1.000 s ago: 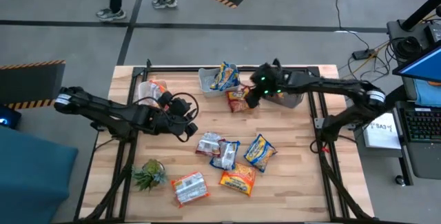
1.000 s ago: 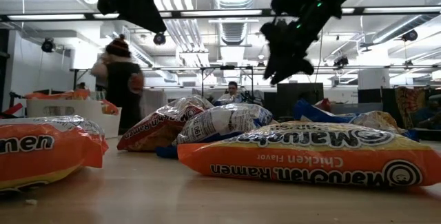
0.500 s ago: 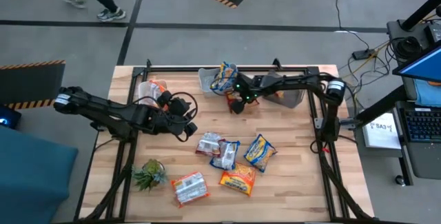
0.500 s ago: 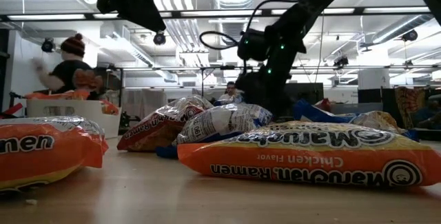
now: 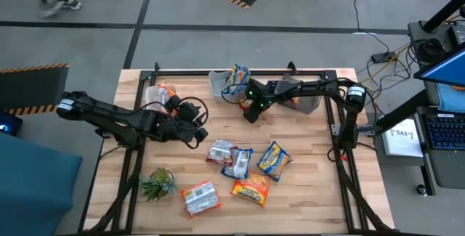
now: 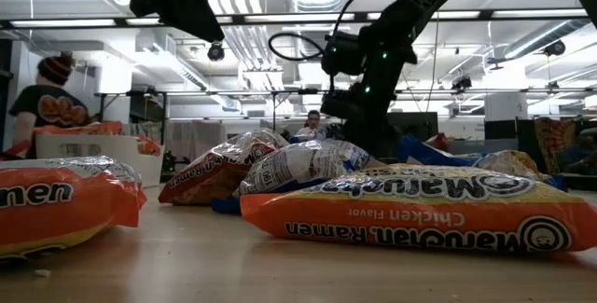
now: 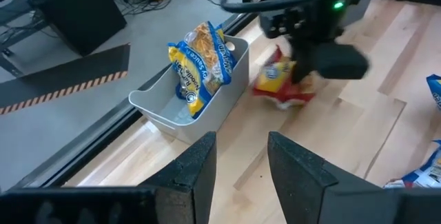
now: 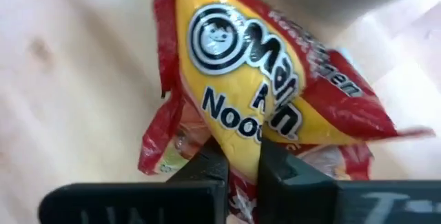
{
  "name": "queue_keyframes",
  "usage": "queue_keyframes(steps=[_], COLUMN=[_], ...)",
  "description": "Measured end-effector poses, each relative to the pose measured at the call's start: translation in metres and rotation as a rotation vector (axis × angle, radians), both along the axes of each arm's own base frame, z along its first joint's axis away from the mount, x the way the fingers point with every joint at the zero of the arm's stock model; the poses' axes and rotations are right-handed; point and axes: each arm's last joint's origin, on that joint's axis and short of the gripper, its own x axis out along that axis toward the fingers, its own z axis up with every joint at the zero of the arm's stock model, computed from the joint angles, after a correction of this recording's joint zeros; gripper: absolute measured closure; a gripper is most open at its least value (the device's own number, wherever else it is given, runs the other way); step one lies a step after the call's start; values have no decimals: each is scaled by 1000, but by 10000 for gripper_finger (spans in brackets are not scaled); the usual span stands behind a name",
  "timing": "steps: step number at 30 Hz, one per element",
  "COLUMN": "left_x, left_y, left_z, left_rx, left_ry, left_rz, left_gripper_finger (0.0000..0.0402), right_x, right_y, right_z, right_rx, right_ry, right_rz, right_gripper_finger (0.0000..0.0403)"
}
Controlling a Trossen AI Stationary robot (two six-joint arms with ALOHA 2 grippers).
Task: Sort Maruchan noodles
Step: Put the top red noodle pack into the black bin
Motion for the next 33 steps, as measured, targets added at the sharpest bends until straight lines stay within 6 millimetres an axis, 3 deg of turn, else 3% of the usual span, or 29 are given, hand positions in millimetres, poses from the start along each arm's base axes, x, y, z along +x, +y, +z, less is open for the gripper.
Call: queue_keyframes(steps=[3,8,13,16,20,24,29,33], left_x=[0,0,0,0,0,0,0,0], left_y=[0,0,0,0,0,0,0,0], left_z=[0,0,0,0,0,0,0,0], left_rx=[3,3,3,3,3,2,2,2], left_ry=[-2,-3,-3,-3,-4,-7,-7,-7], left_rz=[3,3,3,3,3,3,3,3], left_gripper_finger=[288,288,288,288,288,288,288,288], right_x=[-8,-34,-80,-110,-137,-150,-162,-164], right_y=[11,24,26,19,12,2,-8,-8], right_z=[19,68,111,124,123,105,83,84], right_rx=[9,-16,-131,-227,-309,-305,-269,-270], right_ry=[-3,-50,6,96,156,189,275,272], right_rz=[21,28,-92,-249,-399,-462,-520,-526], right_gripper_finger=[392,394,394,394,394,377,312,256])
